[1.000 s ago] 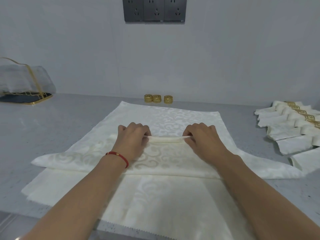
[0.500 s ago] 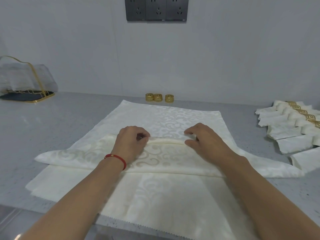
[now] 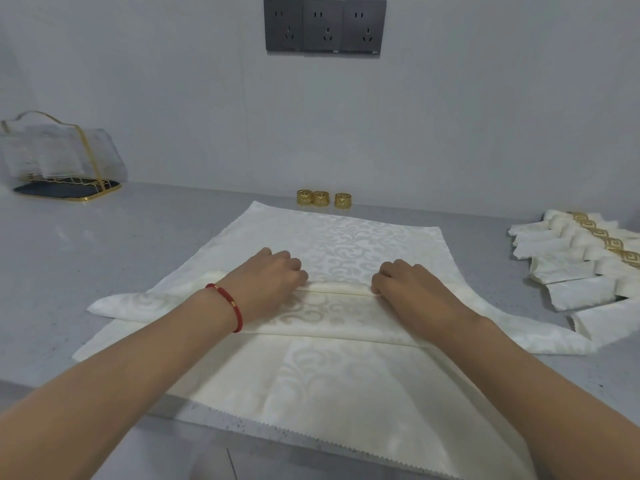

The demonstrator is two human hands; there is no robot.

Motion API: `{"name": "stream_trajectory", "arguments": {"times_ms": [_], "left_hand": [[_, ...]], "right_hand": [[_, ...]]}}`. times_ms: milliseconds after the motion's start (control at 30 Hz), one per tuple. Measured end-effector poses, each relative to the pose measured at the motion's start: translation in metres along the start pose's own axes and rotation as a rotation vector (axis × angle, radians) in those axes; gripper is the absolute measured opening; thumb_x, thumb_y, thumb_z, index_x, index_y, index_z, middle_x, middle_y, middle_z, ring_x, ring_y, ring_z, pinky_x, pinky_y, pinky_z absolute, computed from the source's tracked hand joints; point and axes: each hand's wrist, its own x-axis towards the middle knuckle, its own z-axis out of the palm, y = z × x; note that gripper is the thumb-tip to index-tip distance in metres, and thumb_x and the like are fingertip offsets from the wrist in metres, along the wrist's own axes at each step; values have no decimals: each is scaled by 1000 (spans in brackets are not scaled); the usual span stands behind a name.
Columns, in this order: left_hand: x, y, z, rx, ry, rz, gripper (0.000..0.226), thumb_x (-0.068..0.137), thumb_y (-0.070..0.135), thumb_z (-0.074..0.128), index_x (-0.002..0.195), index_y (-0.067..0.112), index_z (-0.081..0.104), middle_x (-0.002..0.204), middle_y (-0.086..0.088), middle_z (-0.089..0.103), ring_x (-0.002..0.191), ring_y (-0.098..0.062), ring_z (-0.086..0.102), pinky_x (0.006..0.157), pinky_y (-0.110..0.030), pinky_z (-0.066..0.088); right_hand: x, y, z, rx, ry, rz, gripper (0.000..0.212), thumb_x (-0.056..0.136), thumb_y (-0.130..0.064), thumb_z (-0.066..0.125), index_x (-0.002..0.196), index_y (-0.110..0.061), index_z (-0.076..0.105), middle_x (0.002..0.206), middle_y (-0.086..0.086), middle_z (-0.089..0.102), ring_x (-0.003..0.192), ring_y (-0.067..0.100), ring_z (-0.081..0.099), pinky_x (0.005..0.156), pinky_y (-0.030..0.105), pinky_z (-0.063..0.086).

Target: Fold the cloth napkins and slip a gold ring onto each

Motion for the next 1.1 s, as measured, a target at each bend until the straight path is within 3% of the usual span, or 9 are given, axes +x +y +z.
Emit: {"name": "stream_trajectory", "arguments": {"times_ms": [133, 267, 400, 500, 633, 700, 767, 933, 1100], "left_hand": [[-11, 0, 8, -381, 104, -248, 16, 94, 17, 58, 89, 21, 73, 84, 6, 59, 84, -18, 60, 72, -31, 46], [-13, 5, 8, -768, 137, -580, 13, 90, 17, 68, 98, 25, 74, 88, 12, 62, 84, -4, 61, 71, -10, 44], [-7, 8, -2, -713, 62, -576, 11, 88, 11, 65, 84, 21, 67, 88, 8, 63, 88, -16, 59, 70, -18, 47], [-5, 17, -13, -310, -18, -414, 13, 90, 15, 59, 89, 24, 49, 99, 7, 58, 101, -20, 46, 79, -36, 40], [-11, 24, -15, -11, -112, -174, 16, 100, 31, 50, 110, 20, 47, 108, 2, 49, 102, -22, 47, 74, -34, 35], [-15, 21, -15, -46, -122, -131, 16, 101, 29, 48, 111, 18, 51, 108, 1, 49, 101, -23, 49, 74, -35, 40], [-19, 17, -15, -246, -87, -201, 13, 96, 18, 51, 107, 16, 59, 105, 2, 54, 99, -22, 53, 80, -33, 44], [-24, 11, -5, -715, 29, -594, 23, 91, 7, 60, 109, 19, 67, 98, 2, 63, 88, -19, 62, 74, -26, 48], [-23, 7, -1, -465, 11, -428, 13, 90, 8, 60, 87, 21, 61, 98, 3, 62, 95, -21, 55, 73, -27, 40]], "right_hand": [[-3, 2, -1, 393, -16, 170, 27, 98, -10, 50, 74, -23, 54, 85, -3, 53, 85, 24, 53, 73, 39, 48], [-6, 4, 2, 625, 61, 370, 16, 96, -12, 64, 107, -3, 73, 104, 13, 68, 98, 28, 62, 91, 38, 49], [-8, 1, -1, 553, 90, 320, 7, 96, -16, 64, 95, -19, 71, 97, -2, 62, 98, 22, 54, 86, 35, 45], [-10, -1, -5, 271, 82, 211, 14, 97, -15, 59, 89, -24, 53, 92, -6, 56, 92, 21, 48, 82, 39, 41], [-19, -12, -11, -43, 33, -2, 40, 56, 4, 76, 83, -18, 57, 77, 1, 52, 71, 25, 53, 60, 36, 38], [-22, -11, -13, -70, -7, -68, 40, 53, 4, 77, 83, -16, 60, 79, 1, 52, 69, 24, 53, 56, 34, 35], [-23, -6, -12, 56, -28, -37, 20, 80, -3, 66, 96, -15, 61, 93, 1, 55, 84, 25, 56, 64, 35, 39], [-27, 4, -5, 608, 89, 342, 20, 98, -13, 58, 114, -16, 69, 107, 1, 67, 95, 19, 60, 86, 30, 46], [-33, 5, -13, 416, 32, 289, 12, 98, -21, 59, 96, -20, 71, 93, -6, 67, 97, 20, 51, 90, 39, 42]]}}
